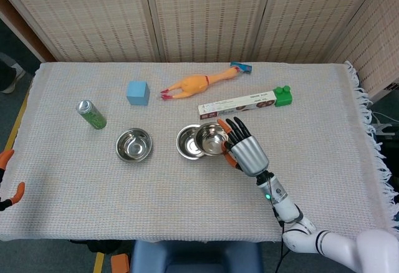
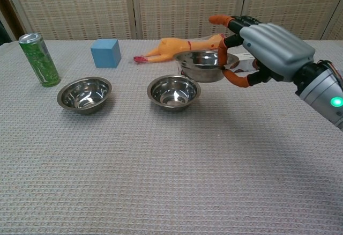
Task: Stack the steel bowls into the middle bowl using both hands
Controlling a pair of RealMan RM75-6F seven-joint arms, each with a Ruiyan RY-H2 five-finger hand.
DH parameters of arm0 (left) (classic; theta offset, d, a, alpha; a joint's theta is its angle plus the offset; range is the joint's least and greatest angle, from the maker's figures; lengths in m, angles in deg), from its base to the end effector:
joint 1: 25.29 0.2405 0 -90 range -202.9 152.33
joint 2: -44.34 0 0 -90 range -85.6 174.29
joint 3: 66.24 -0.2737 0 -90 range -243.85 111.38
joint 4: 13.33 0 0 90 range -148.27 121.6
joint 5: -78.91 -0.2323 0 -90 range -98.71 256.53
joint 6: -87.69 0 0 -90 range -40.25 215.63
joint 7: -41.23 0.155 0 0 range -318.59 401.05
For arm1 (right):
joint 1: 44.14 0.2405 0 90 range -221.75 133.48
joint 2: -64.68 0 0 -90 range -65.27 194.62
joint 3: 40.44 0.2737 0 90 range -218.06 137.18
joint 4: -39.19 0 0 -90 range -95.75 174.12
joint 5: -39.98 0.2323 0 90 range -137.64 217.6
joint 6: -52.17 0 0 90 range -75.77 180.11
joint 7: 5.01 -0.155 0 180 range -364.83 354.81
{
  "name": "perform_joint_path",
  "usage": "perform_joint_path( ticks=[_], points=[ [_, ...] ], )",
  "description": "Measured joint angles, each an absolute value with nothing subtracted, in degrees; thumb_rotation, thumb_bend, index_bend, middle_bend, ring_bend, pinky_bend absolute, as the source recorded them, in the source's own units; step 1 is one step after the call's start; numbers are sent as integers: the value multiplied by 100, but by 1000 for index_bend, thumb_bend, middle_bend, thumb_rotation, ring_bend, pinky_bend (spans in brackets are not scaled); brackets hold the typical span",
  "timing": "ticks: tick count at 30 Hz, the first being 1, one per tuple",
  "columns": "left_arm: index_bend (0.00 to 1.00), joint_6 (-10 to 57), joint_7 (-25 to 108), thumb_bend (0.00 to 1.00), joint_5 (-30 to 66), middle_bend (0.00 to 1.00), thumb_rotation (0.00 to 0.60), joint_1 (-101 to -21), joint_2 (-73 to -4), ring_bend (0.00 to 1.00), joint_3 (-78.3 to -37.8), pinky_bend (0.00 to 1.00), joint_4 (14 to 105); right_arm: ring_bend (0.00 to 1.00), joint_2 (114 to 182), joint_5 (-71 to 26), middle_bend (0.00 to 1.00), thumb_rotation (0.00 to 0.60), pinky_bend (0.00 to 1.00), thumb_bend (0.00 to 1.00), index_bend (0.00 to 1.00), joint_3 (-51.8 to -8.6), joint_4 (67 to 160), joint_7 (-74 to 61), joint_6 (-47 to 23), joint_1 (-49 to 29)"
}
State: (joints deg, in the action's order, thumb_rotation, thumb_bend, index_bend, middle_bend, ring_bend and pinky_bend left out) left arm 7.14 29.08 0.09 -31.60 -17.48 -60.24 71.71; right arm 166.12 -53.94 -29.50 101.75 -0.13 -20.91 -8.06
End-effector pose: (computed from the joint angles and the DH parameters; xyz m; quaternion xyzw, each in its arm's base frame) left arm -0.3772 0.2185 0.1852 -0.5402 -0.4239 -0.3935 0.6113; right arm -0.1624 -0.3570 -0.0513 0.7105 -0.2297 0.5159 0.4199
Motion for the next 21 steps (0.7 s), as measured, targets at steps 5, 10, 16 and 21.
perform_joint_path(
  ticks=[5,10,16,21],
  points=[
    [0,769,2768,448,16,44,600,-3162,-1712,37,-6024,208,7130,0,17081,-5081,0,600,0,464,594,-2771,9616,4,-1691,-510],
    [0,856,2628,447,45,45,600,-3180,-1675,37,-6017,209,7085,0,17588,-4849,0,600,0,463,514,-2682,8788,-227,-1322,-200],
    [0,815,2533,449,3,45,600,-3163,-1651,36,-6019,209,7064,0,18209,-4839,0,600,0,365,318,-2784,7776,-465,-1053,180],
    [0,783,2510,449,-11,45,600,-3144,-1637,37,-6024,209,7061,0,18394,-4821,0,600,0,252,39,-2911,7442,-666,-1068,242]
  ],
)
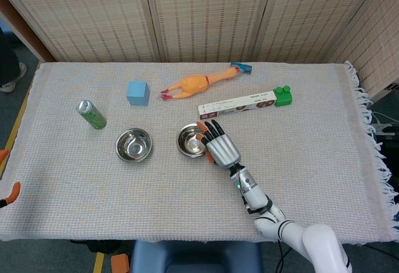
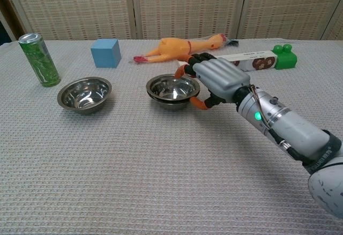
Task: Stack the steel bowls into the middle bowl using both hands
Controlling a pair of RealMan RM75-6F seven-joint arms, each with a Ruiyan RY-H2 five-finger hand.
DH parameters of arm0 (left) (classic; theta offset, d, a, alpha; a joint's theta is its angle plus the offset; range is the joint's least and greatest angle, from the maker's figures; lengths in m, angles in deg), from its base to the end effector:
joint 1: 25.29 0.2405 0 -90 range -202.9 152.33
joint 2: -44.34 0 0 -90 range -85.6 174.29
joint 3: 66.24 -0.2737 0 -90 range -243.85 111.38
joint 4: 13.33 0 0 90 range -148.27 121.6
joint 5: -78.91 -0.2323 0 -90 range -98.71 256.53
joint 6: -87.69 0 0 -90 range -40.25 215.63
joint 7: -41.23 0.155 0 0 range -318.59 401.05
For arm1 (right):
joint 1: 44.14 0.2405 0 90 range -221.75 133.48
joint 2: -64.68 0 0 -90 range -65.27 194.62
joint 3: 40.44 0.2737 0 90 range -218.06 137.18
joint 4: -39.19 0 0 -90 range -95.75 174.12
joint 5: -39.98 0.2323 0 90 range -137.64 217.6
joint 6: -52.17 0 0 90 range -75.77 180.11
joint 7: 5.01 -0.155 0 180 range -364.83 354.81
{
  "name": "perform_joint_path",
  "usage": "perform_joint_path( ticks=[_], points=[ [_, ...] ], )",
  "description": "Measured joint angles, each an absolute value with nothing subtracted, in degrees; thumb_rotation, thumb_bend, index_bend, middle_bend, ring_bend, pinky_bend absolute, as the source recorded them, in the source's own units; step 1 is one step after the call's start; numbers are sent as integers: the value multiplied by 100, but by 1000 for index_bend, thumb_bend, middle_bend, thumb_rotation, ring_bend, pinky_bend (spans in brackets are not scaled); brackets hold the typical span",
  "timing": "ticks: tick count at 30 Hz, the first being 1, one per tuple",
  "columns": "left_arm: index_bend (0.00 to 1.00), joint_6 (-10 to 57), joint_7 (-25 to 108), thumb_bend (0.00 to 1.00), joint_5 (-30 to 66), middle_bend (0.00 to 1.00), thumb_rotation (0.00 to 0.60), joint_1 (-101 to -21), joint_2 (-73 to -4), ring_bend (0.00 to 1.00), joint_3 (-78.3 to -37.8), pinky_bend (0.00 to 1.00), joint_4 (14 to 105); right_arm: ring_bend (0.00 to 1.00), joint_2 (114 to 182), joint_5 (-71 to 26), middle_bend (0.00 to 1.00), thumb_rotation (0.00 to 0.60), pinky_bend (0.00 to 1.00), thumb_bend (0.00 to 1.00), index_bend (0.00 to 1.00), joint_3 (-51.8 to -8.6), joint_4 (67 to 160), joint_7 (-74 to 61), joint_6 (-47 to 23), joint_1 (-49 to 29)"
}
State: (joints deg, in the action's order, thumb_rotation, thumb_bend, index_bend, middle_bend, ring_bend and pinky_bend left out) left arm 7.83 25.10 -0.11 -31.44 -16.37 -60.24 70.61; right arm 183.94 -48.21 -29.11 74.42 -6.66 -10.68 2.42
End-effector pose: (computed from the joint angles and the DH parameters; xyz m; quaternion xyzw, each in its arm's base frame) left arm -0.3831 0.2179 0.1944 -0.5331 -0.4347 -0.4007 0.6053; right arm -0.1443 -0.3979 -0.1384 0.7441 -0.2607 0.4518 0.4175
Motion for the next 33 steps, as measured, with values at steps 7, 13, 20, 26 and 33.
perform_joint_path(
  ticks=[7,13,20,26,33],
  points=[
    [0,660,2633,447,-78,42,600,-3145,-1698,53,-6010,231,7068,0,17875,-4841,0,600,0,178,0,-3067,8084,-711,-1400,-69],
    [0,499,2849,446,-310,219,600,-3215,-1961,245,-6011,400,6961,0,16773,-4865,0,600,0,177,0,-3249,9418,-482,-2075,-719],
    [0,884,3947,446,-310,718,600,-3566,-2182,803,-5994,914,7170,0,14843,-4626,0,600,0,177,0,-3506,11430,-126,-2834,-1855],
    [37,1624,5622,444,-4,941,600,-4230,-2717,989,-5860,1000,7360,0,13944,-4449,0,600,0,178,0,-3771,11930,-220,-3497,-2794],
    [114,2394,6943,419,410,1000,600,-5067,-4238,1000,-5787,1000,6713,0,13729,-4503,0,600,0,178,0,-3798,11874,-524,-3635,-3012]
  ],
)
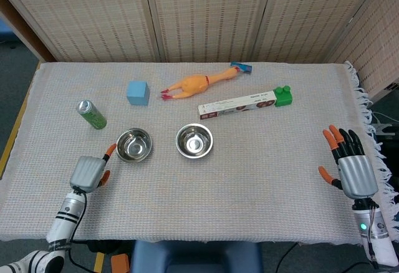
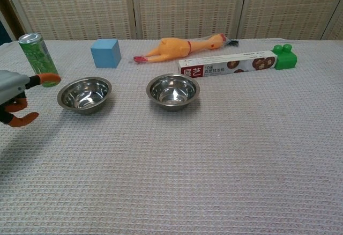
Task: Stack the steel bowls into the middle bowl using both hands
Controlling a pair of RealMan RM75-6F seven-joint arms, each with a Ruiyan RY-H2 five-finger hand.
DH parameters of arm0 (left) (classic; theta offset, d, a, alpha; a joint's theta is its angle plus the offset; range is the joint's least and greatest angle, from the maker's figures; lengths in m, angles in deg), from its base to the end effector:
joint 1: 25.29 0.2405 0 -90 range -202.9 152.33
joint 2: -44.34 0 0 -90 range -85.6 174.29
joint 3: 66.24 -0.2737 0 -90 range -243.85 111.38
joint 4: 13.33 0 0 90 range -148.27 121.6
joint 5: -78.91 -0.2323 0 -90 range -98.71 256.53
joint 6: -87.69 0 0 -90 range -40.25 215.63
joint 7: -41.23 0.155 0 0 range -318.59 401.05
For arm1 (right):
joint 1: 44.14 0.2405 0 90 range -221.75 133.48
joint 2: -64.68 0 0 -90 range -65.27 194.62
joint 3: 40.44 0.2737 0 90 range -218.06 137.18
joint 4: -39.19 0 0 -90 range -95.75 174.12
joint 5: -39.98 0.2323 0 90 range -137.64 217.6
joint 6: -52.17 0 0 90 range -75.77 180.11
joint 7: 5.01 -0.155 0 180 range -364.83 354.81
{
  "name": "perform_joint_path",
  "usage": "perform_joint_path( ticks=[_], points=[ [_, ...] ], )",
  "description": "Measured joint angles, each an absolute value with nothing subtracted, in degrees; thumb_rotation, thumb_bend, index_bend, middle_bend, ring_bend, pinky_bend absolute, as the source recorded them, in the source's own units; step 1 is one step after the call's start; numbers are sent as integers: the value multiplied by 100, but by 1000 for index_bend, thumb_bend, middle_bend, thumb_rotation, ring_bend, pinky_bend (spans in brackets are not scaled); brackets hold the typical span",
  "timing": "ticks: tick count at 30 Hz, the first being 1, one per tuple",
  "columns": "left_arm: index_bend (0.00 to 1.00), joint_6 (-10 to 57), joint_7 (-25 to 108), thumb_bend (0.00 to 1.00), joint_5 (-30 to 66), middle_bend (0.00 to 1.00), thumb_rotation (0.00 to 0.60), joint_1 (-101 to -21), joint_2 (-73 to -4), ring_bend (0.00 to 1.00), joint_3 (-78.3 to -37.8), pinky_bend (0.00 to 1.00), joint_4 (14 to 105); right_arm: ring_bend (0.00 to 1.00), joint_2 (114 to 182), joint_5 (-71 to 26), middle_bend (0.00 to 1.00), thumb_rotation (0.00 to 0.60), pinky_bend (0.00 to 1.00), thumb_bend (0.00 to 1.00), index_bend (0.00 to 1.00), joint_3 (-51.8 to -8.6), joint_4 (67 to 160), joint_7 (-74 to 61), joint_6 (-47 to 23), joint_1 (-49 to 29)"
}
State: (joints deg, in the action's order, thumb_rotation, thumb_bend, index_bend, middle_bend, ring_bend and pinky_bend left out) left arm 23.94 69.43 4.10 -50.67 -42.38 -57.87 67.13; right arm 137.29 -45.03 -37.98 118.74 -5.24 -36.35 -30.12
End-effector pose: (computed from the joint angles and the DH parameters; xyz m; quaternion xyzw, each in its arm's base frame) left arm -0.2631 0.3185 -0.0065 -0.7293 -0.3045 -0.2948 0.5371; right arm -0.3303 -0.2516 0.1262 0.6139 -0.3064 0.4294 0.5873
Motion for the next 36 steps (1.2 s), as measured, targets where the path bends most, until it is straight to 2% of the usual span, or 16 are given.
perform_joint_path(
  ticks=[9,14,16,19,24,27,36],
  points=[
    [239,2485,7085,404,454,1000,600,-5451,-5327,1000,-5826,1000,5299,0,13614,-4502,0,600,0,177,0,-3747,11929,-628,-3419,-3063],
    [494,2337,6930,409,334,1000,600,-5521,-5540,1000,-5820,1000,4939,0,13570,-4449,0,600,0,178,0,-3743,11968,-618,-3275,-3060],
    [586,2180,6689,454,194,1000,600,-5558,-5713,1000,-5816,1000,4613,0,13503,-4401,0,600,0,178,0,-3744,12041,-603,-3124,-3056],
    [658,1956,6215,535,-28,1000,600,-5631,-6023,1000,-5823,1000,3958,0,13413,-4331,0,600,0,178,0,-3731,12150,-553,-2996,-3061],
    [727,1572,5404,643,-358,1000,600,-5797,-6588,1000,-5823,1000,2788,0,13362,-4278,0,600,0,177,0,-3689,12205,-538,-2910,-3078],
    [732,1245,4957,671,-525,1000,600,-5915,-6856,1000,-5798,1000,2291,0,13350,-4252,0,600,0,178,0,-3679,12221,-523,-2826,-3073],
    [739,932,4836,655,-706,1000,600,-6597,-7089,1000,-5518,1000,2057,0,13307,-4213,0,600,0,177,0,-3631,12250,-556,-2679,-3072]
  ],
)
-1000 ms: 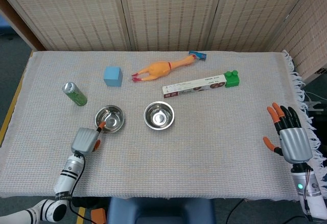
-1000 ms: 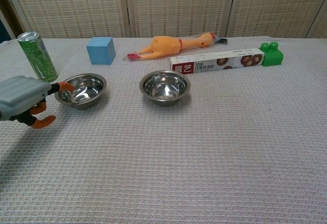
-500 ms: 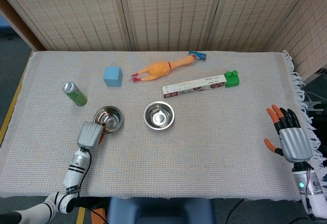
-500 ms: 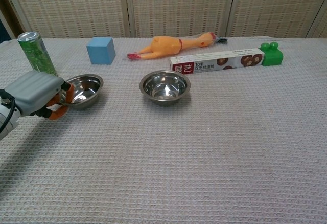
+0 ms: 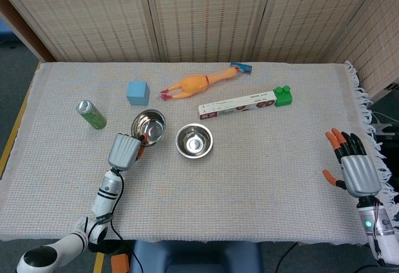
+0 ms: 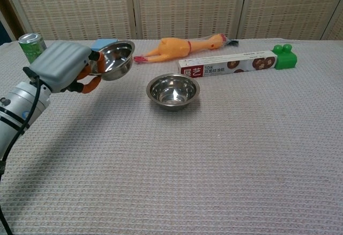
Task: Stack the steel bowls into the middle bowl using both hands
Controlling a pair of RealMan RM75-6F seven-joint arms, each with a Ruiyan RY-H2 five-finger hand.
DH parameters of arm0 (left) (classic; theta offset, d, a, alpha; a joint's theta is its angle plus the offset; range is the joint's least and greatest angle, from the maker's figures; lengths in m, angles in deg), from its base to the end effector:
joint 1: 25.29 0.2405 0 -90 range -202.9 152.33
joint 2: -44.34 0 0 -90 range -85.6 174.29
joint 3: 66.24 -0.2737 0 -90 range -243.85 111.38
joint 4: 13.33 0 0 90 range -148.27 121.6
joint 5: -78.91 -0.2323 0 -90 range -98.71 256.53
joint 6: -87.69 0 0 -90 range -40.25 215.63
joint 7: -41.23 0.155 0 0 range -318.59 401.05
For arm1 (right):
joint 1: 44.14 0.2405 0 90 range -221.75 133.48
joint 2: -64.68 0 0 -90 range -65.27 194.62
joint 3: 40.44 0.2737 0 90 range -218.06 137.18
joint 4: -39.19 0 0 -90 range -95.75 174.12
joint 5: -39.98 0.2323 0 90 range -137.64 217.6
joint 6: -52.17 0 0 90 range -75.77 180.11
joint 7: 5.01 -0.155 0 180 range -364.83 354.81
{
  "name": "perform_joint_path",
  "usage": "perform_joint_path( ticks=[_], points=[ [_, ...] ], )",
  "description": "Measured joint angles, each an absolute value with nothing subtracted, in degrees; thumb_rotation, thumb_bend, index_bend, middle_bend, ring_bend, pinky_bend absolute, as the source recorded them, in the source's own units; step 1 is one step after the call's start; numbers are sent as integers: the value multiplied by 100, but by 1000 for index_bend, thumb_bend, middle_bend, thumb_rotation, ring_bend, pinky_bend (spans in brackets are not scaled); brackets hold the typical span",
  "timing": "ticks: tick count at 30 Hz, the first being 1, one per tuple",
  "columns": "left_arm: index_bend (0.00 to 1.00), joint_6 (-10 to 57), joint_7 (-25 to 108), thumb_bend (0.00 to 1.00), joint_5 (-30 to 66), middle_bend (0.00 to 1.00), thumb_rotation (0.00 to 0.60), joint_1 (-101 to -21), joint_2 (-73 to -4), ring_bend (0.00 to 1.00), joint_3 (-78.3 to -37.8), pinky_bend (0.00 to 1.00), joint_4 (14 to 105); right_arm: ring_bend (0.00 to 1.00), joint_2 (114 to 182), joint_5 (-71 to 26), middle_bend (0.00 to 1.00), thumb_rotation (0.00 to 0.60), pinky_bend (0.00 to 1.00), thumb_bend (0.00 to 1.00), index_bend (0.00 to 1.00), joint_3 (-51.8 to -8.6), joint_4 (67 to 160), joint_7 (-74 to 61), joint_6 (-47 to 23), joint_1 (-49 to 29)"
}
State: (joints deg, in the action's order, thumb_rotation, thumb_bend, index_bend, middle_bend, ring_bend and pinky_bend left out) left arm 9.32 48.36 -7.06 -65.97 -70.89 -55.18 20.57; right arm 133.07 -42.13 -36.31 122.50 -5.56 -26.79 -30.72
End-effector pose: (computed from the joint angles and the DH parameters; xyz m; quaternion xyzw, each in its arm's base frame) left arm -0.1933 0.3971 -0.0683 -0.6760 -0.1634 -0.4639 0.5488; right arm -0.3429 -0.2554 0.1312 0.6233 -0.3620 0.3773 0.5814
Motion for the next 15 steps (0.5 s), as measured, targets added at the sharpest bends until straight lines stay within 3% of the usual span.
perform_joint_path(
  ticks=[12,15],
  points=[
    [715,1517,5565,639,-779,1000,600,-7347,-7788,1000,-5516,1000,1853,0,13256,-4142,0,600,0,177,0,-3565,12178,-747,-2472,-3055],
    [620,1704,5736,601,-767,1000,600,-7456,-8012,1000,-5559,1000,1678,0,13222,-4158,0,600,0,177,0,-3572,12193,-803,-2441,-3057]
  ],
)
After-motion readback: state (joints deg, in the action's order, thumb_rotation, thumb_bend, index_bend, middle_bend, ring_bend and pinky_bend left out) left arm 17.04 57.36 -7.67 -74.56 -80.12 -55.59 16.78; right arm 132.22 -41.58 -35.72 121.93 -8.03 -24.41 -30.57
